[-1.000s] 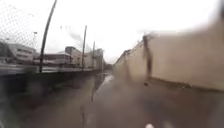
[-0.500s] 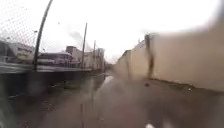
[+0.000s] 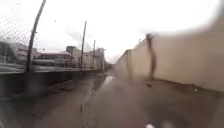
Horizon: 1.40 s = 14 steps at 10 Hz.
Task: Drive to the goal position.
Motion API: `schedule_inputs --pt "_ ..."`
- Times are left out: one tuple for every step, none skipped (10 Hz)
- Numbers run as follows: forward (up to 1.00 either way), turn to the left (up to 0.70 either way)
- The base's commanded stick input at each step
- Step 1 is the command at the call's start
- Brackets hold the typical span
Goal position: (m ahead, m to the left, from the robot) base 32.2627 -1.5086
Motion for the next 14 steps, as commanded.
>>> schedule_inputs --pt "0.50 0.03" --pt "0.50 0.03" --pt "0.50 0.03" --pt "0.50 0.03" --pt "0.50 0.03" --pt "0.50 0.03" --pt "0.50 0.03" --pt "0.50 0.03" --pt "0.50 0.03" --pt "0.50 0.03" --pt "0.50 0.03" --pt "0.50 0.03" --pt "0.50 0.03" --pt "0.50 0.03"
